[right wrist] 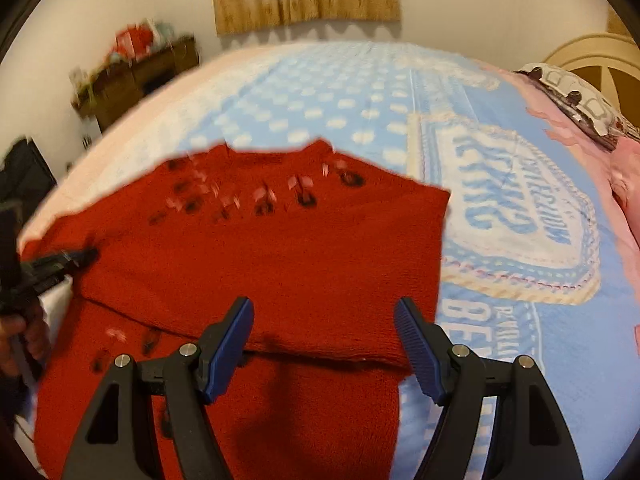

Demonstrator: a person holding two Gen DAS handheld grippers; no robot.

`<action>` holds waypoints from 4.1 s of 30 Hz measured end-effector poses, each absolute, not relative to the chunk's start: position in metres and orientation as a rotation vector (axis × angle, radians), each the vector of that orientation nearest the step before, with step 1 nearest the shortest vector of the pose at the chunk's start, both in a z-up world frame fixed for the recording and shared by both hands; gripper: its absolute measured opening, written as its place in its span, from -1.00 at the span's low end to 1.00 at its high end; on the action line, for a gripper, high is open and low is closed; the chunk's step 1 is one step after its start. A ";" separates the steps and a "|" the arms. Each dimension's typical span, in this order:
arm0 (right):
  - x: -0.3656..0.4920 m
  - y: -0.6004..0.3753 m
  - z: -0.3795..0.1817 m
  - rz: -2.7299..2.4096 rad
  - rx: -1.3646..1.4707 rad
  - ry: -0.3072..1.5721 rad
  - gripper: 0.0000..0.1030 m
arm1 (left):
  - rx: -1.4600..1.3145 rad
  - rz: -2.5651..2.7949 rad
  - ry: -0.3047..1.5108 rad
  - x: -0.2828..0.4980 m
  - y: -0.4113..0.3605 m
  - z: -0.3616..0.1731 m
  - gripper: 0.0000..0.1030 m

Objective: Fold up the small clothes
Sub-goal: 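Fold the held side edge over toward the sweater's center with the left tool, then open the left tool and move it to the other sleeve cuff, then close the left tool on the other sleeve cuff, then lift the sleeve and lay it across the sweater body, opening the left tool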

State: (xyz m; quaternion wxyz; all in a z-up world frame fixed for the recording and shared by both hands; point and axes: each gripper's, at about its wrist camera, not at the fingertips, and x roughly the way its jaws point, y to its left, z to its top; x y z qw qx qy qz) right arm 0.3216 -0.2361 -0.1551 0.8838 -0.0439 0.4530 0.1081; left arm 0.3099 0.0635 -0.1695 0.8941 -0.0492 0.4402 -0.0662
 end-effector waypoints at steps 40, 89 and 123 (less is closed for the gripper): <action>0.298 -0.048 -0.170 0.480 -0.311 0.961 0.48 | -0.209 0.572 0.830 0.196 0.360 -0.144 0.43; 0.210 -0.177 -0.118 0.415 -0.148 0.810 0.49 | -0.346 0.014 0.543 0.258 0.170 0.066 -0.81; 0.194 -0.242 -0.158 0.381 0.038 0.863 0.52 | -0.197 -0.216 0.741 0.356 -0.072 -0.008 -0.81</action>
